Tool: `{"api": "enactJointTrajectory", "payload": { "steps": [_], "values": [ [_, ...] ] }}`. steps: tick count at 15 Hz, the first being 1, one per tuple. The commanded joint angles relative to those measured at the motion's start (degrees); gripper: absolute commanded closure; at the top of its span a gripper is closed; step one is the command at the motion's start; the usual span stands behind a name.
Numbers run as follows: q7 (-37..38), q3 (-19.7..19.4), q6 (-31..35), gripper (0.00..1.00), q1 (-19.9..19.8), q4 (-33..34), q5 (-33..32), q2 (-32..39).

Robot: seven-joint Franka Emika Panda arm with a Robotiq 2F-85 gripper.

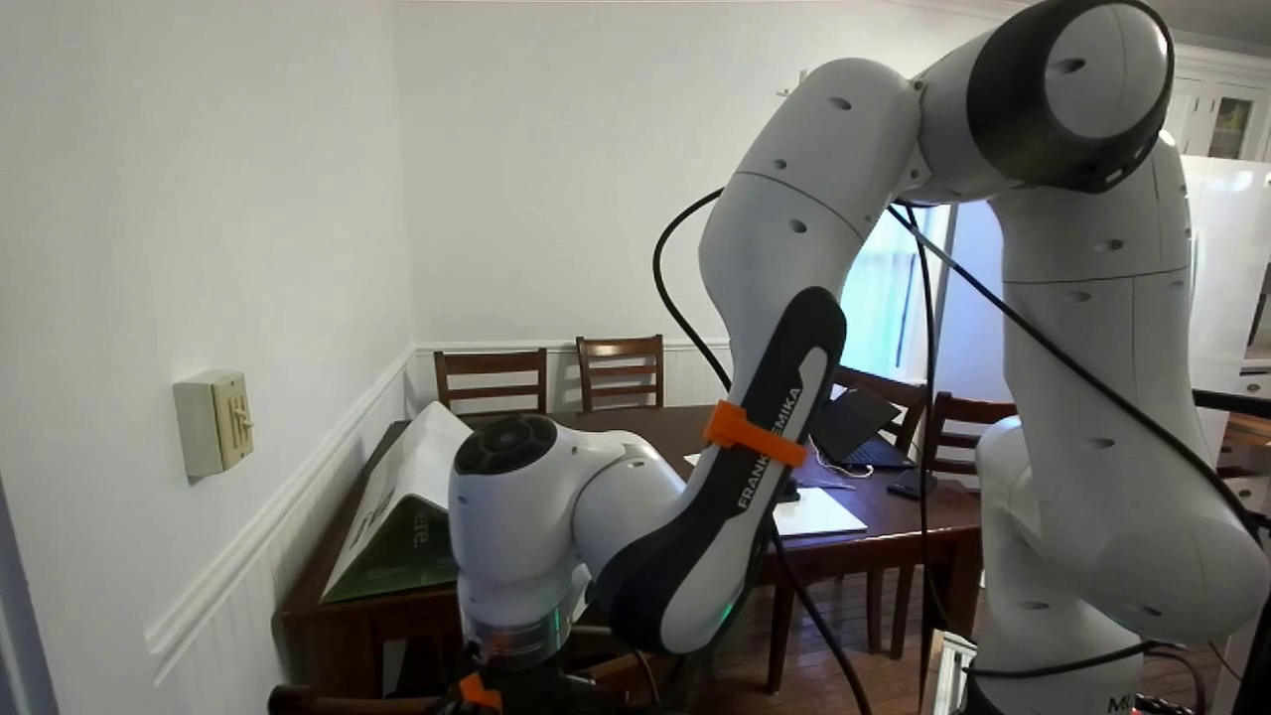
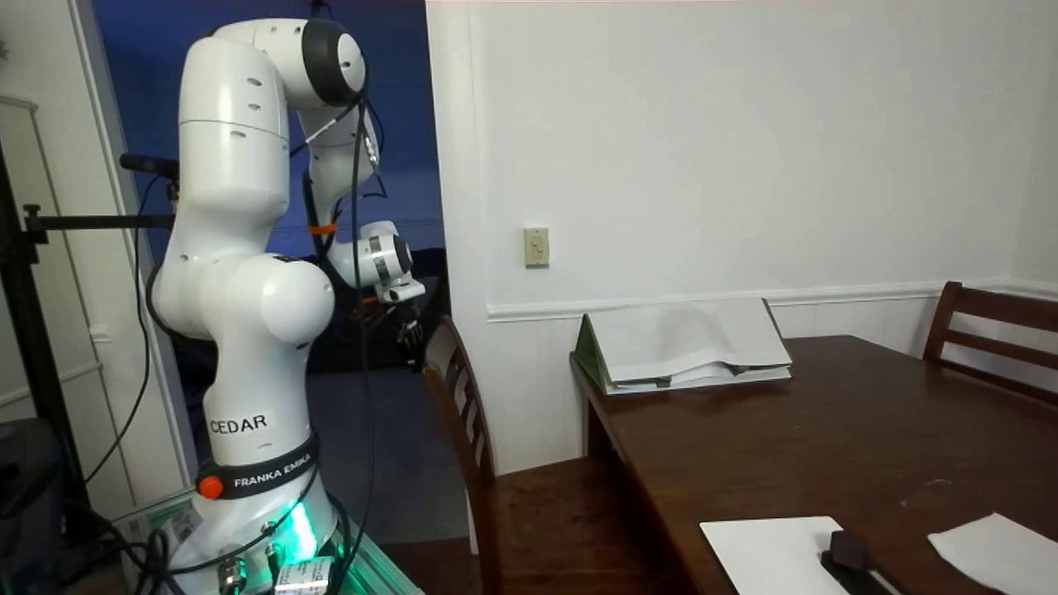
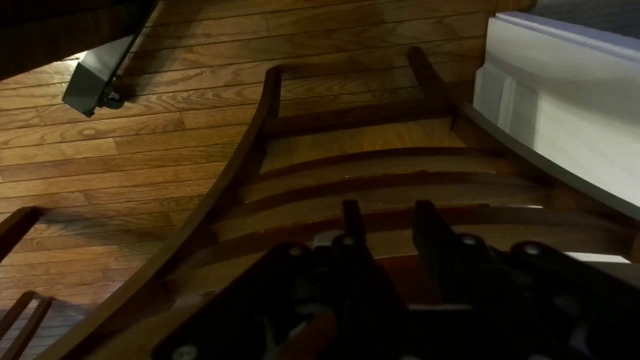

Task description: Push the chair in towards the table

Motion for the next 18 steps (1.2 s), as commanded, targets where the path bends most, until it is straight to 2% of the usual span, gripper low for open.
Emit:
{"api": "enactJointTrajectory", "payload": {
  "steps": [1, 3, 5, 8, 18],
  "values": [
    [4.03, -3.12, 2.65, 0.93, 2.29, -0.06, -5.67, 1.36],
    [5.50, -4.17, 2.20, 0.98, 2.92, 0.25, -8.01, 1.86],
    [7.24, -5.09, 1.36, 0.98, 3.22, 0.45, -10.58, 2.20],
    [9.85, -6.10, 0.75, 0.93, 3.20, 0.44, -14.04, 2.41],
    [24.54, -9.10, 1.15, 0.94, 1.62, -0.34, -27.70, 1.40]
  ]
}}
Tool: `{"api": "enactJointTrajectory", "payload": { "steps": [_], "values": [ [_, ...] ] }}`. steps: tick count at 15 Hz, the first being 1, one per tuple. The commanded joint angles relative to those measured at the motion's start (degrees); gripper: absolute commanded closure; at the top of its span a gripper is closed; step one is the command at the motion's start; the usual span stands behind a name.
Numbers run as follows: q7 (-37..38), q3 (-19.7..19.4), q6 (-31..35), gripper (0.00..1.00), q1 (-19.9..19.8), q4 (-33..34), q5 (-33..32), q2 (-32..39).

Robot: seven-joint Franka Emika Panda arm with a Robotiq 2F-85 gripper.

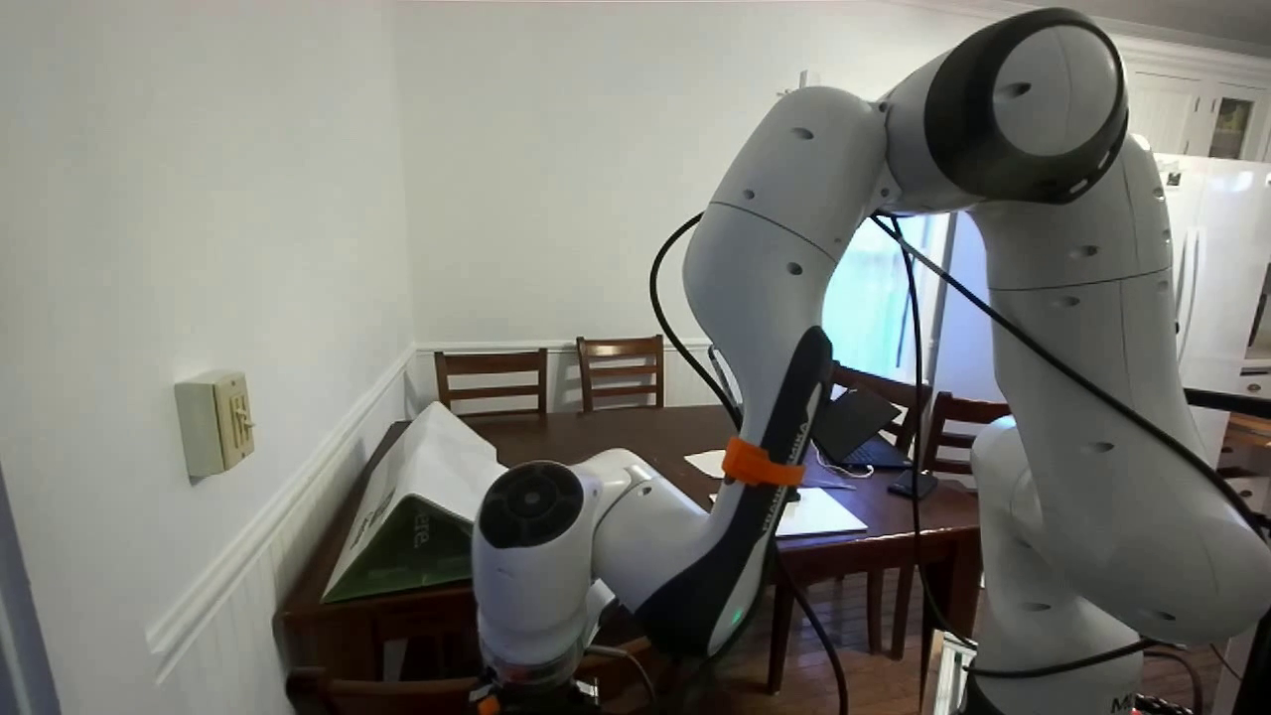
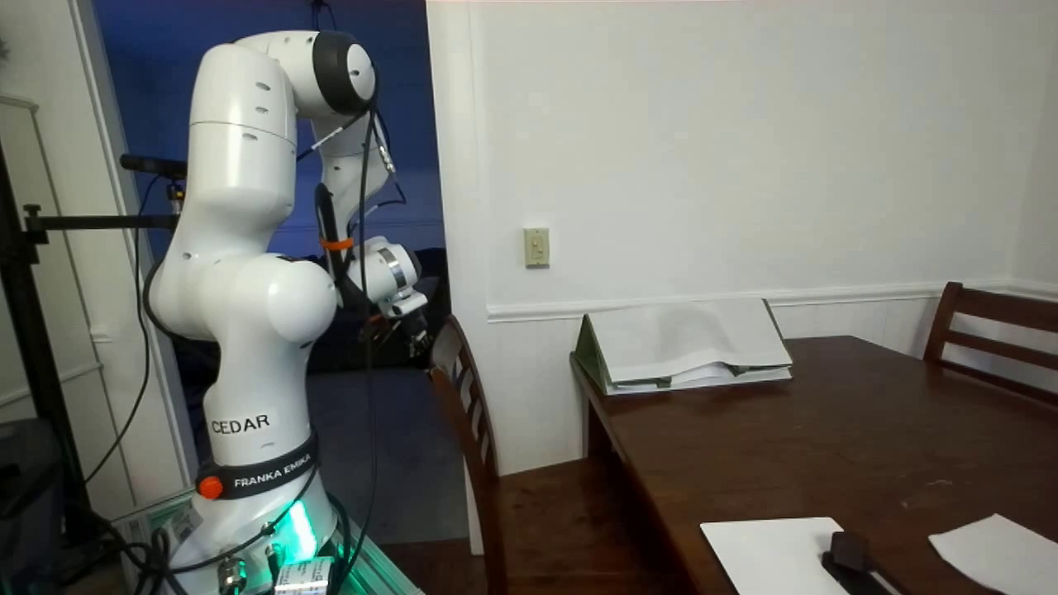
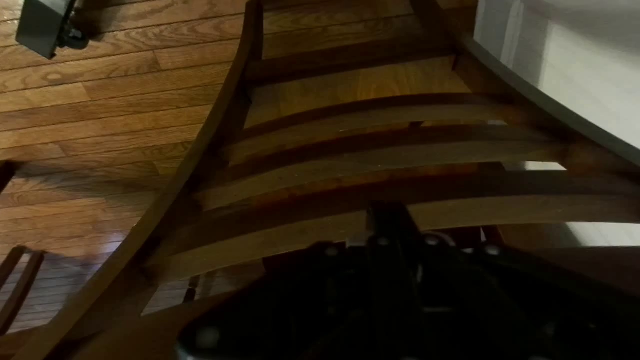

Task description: Push the chair in towards the table

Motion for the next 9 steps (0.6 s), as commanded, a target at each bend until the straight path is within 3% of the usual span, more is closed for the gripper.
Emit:
{"api": "enactJointTrajectory", "payload": {
  "steps": [1, 9],
  "values": [
    [5.67, -3.97, 0.22, 0.94, -1.62, -0.45, -5.71, -2.15],
    [5.07, -9.42, 3.44, 0.94, -4.53, -0.70, -7.50, -2.90]
  ]
}}
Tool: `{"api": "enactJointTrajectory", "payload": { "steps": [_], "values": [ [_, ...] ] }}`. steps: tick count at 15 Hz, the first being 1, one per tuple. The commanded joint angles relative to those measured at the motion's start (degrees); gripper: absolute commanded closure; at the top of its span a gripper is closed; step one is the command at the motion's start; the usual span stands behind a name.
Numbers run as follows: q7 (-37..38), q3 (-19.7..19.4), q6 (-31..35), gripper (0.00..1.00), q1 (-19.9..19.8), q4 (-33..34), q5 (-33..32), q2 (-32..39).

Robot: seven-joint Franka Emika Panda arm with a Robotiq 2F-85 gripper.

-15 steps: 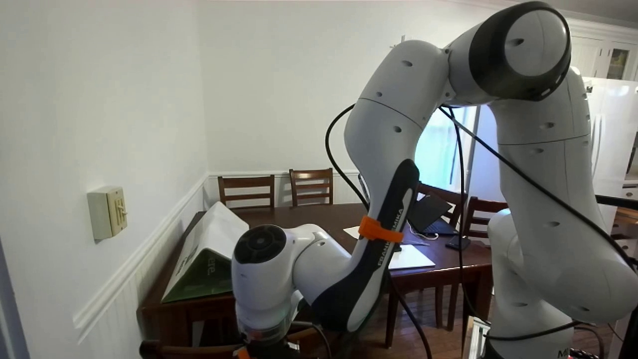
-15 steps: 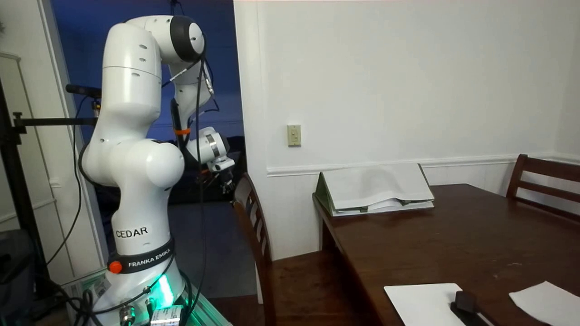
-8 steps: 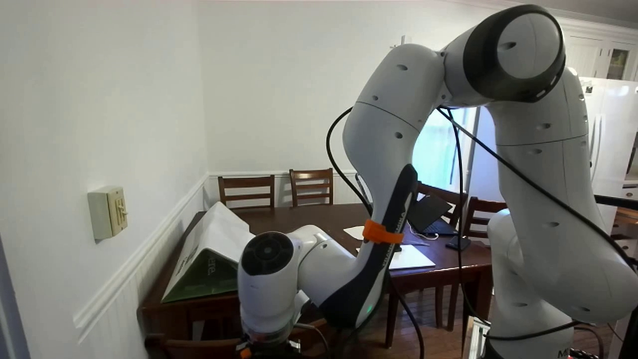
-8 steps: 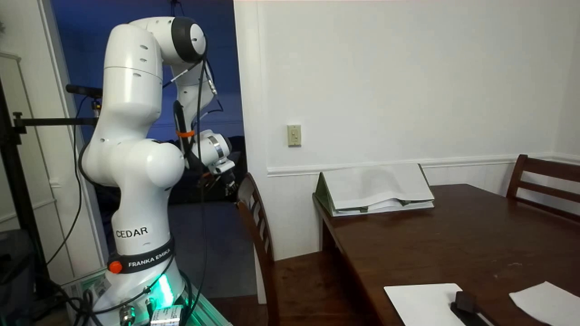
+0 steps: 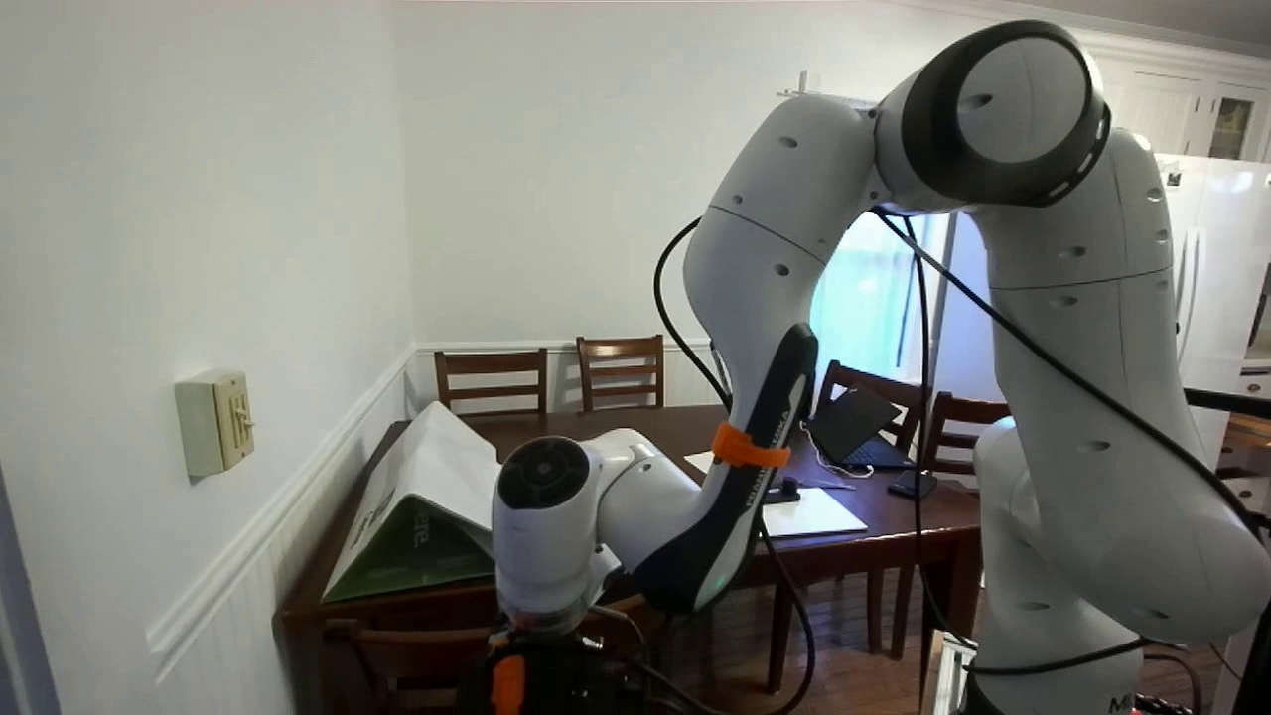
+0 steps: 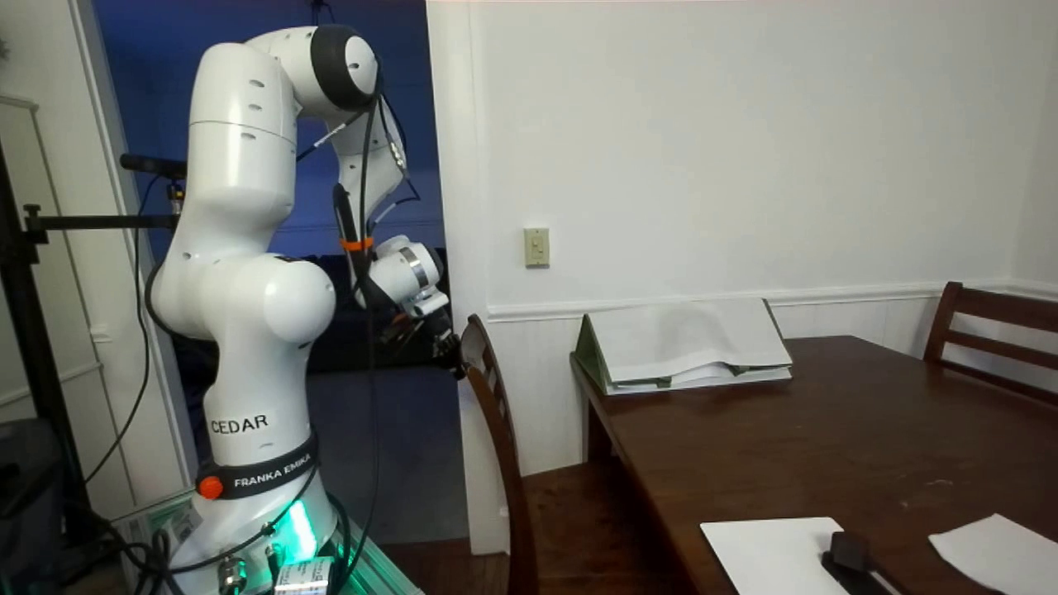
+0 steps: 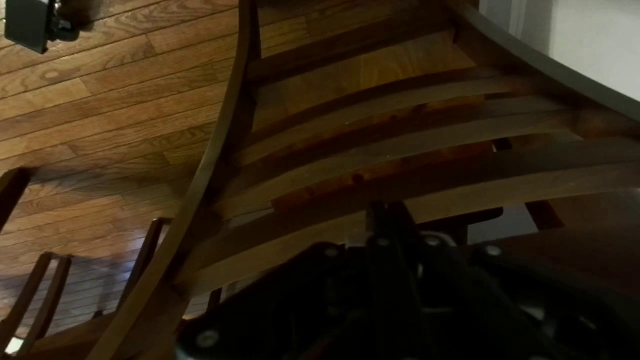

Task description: Push the chair in towards the table

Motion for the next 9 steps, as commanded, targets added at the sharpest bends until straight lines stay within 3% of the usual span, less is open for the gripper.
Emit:
{"api": "enactJointTrajectory", "payload": {
  "steps": [1, 9],
  "values": [
    [1.72, -4.40, 2.51, 0.94, -3.09, -0.46, -4.43, -2.42],
    [1.98, -12.08, 9.63, 0.94, -6.91, 2.33, -10.84, -0.71]
  ]
}}
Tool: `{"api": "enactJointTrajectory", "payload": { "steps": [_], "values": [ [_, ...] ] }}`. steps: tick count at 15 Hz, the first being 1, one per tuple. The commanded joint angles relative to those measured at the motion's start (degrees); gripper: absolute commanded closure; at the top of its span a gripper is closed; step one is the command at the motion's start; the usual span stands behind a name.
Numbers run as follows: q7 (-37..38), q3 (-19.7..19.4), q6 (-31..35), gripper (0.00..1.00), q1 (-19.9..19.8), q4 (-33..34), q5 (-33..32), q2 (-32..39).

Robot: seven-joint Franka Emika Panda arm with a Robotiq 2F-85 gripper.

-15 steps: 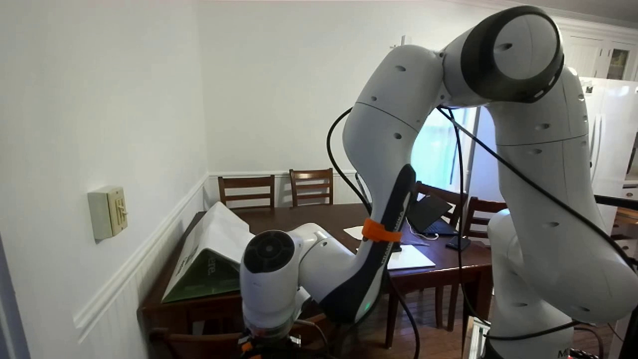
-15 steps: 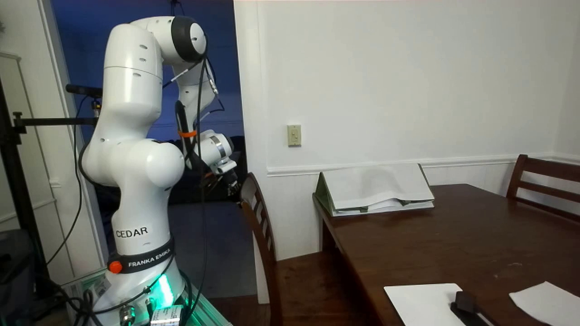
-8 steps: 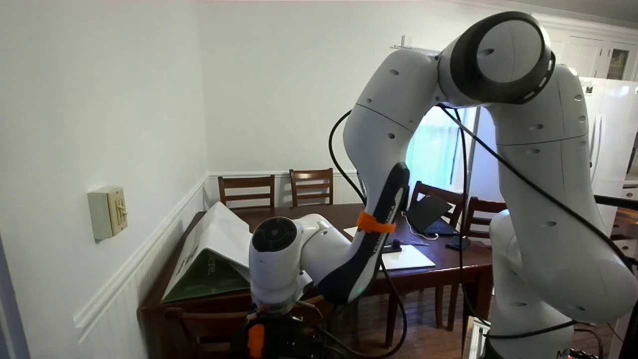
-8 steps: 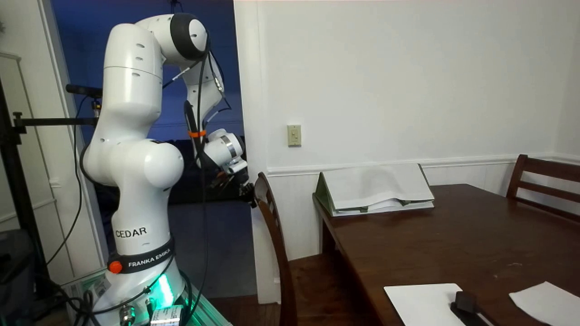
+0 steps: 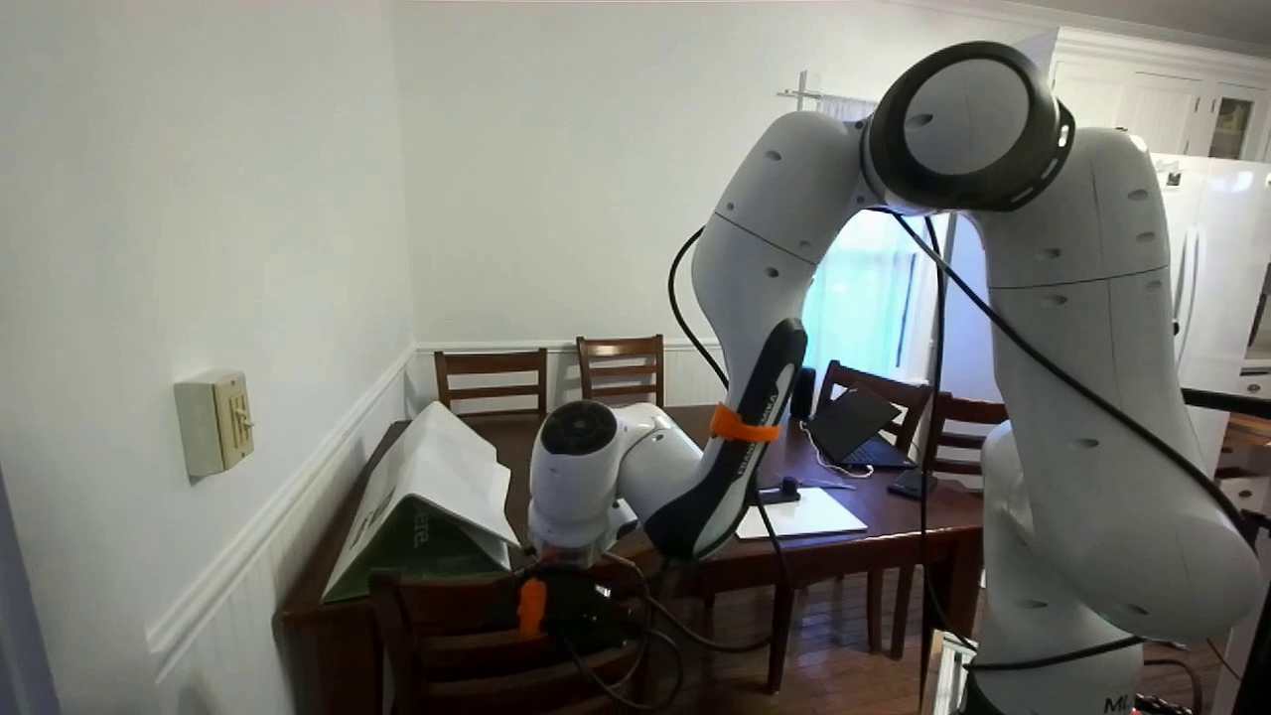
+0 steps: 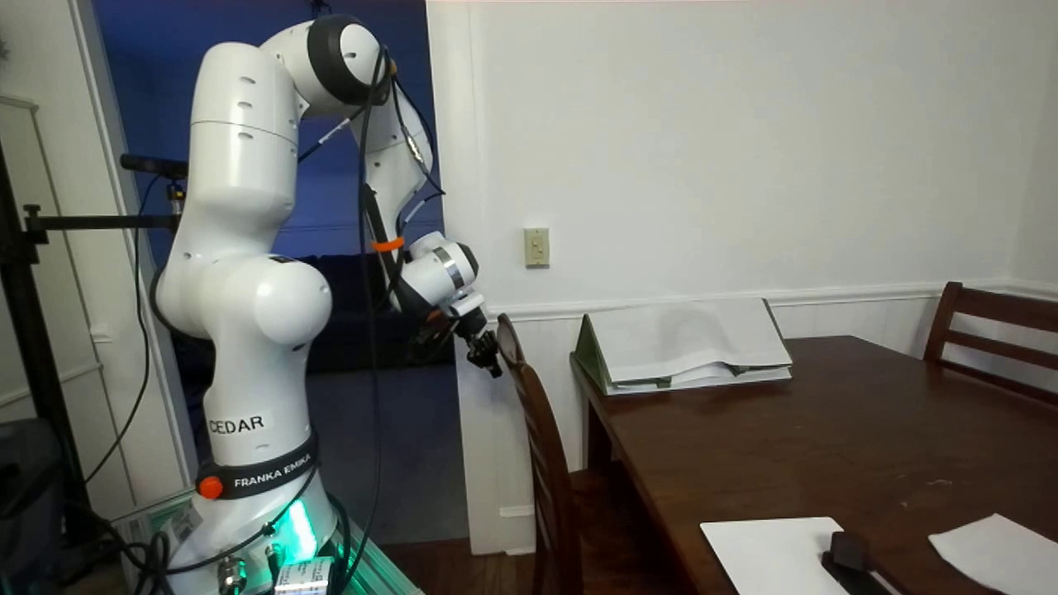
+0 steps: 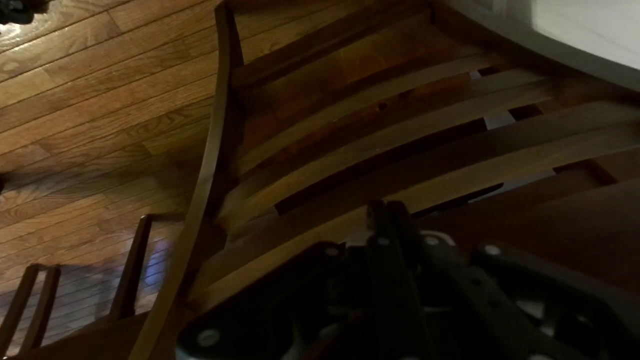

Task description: Push the chair in towards the table

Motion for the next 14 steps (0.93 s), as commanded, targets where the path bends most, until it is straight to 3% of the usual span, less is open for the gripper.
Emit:
{"api": "enactJointTrajectory", "payload": {
  "steps": [1, 7, 14],
  "values": [
    [2.04, -4.60, 2.62, 0.94, -2.93, 2.50, -4.79, -0.44],
    [8.25, -8.69, 3.98, 0.96, -3.30, 5.58, -8.50, 0.72],
    [23.17, -10.55, -0.15, 0.96, -1.71, 10.14, -12.75, 3.26]
  ]
}}
